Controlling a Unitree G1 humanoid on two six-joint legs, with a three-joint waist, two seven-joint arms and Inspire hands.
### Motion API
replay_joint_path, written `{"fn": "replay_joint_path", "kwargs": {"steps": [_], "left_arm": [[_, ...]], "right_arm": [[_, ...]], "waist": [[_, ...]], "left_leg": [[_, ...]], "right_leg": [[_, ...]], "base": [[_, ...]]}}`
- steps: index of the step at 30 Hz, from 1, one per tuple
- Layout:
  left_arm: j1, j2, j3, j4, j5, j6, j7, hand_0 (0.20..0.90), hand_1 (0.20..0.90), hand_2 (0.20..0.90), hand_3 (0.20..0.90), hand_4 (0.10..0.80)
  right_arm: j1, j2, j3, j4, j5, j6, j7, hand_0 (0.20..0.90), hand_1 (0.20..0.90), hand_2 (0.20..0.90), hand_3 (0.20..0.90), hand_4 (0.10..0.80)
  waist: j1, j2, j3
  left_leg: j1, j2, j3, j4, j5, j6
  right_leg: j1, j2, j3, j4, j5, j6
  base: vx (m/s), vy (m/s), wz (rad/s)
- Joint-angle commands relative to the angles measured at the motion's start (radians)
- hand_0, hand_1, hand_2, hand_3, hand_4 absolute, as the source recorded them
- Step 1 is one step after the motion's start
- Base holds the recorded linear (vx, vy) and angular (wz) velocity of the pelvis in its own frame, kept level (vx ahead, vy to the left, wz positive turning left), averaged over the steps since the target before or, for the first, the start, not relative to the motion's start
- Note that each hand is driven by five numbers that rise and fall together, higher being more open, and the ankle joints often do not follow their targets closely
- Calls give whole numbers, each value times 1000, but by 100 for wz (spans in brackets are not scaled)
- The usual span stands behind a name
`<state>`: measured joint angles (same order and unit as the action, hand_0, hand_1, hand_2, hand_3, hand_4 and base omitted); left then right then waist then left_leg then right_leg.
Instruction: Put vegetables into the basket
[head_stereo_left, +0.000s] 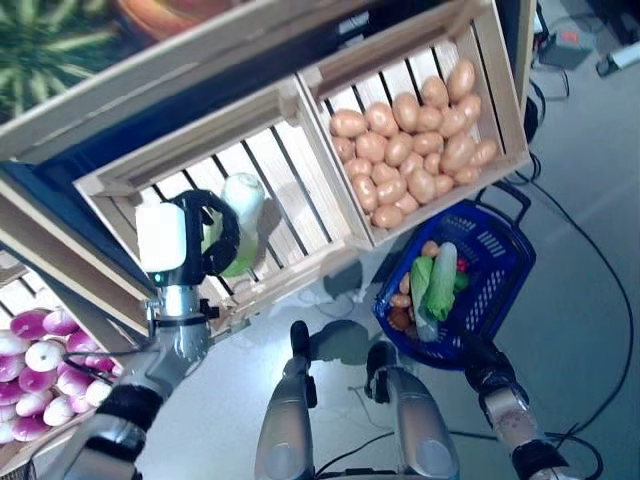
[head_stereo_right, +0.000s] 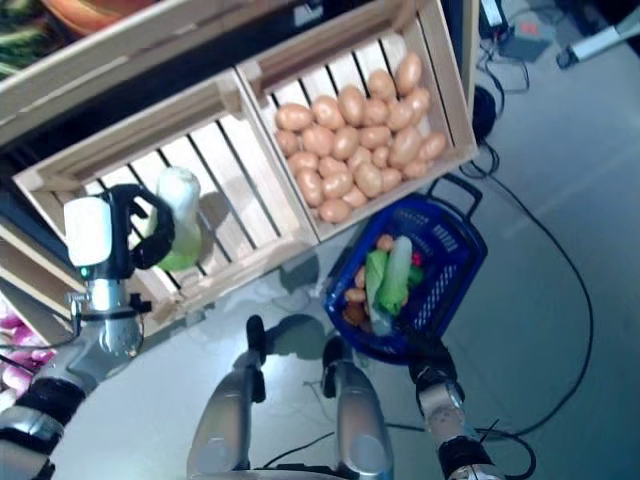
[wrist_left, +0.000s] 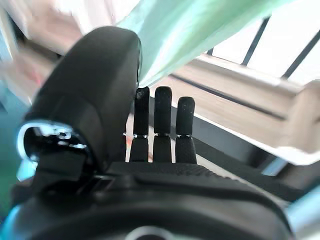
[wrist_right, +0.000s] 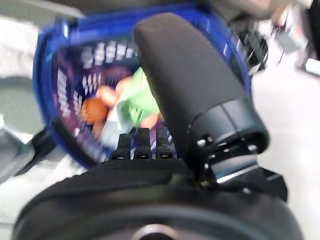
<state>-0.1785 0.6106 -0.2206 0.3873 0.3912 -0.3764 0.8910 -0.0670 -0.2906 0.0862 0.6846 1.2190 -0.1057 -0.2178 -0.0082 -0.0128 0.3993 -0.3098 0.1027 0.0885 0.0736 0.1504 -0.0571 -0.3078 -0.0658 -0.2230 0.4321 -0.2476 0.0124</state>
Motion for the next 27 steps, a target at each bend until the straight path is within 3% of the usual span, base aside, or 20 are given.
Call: {"fn": "replay_joint_path", "kwargs": {"steps": [1,7,12,18,27], "left_arm": [[-15,-5,118,-127,-223,-145,-140,300,300,300,300,400],[102,-133,181,-301,-576,-161,-476,300,300,300,300,400],[134,-174,175,-344,-710,-153,-569,300,300,300,300,400],[157,-201,173,-366,-802,-102,-575,300,300,300,300,400],[189,-200,212,-348,-737,-56,-505,300,300,300,300,400]], "right_arm": [[54,6,-38,-88,-125,-82,-44,900,900,900,900,800],[124,33,-71,-213,-244,-102,-32,900,900,900,900,800],[149,29,-85,-249,-274,-105,2,900,900,900,900,800],[171,31,-80,-317,-391,-65,38,900,900,900,900,800],[216,27,-90,-340,-420,-42,70,900,900,900,900,800]], "waist": [[14,-30,-138],[31,-53,-213],[33,-54,-259],[31,-48,-302],[20,-51,-322]], "left_leg": [[78,-55,17,-27,-113,-3],[164,-50,0,-105,-100,-4],[214,-45,7,-124,-106,1],[276,-51,8,-150,-120,10],[313,-56,22,-161,-140,19]], "right_leg": [[134,-3,4,-323,196,25],[234,1,-23,-422,234,40],[278,-3,-32,-449,248,48],[321,-8,-28,-476,260,60],[343,-13,-20,-501,274,76]], "base": [[106,-63,17],[105,-62,19],[95,1,12],[99,28,0],[73,20,1]]}}
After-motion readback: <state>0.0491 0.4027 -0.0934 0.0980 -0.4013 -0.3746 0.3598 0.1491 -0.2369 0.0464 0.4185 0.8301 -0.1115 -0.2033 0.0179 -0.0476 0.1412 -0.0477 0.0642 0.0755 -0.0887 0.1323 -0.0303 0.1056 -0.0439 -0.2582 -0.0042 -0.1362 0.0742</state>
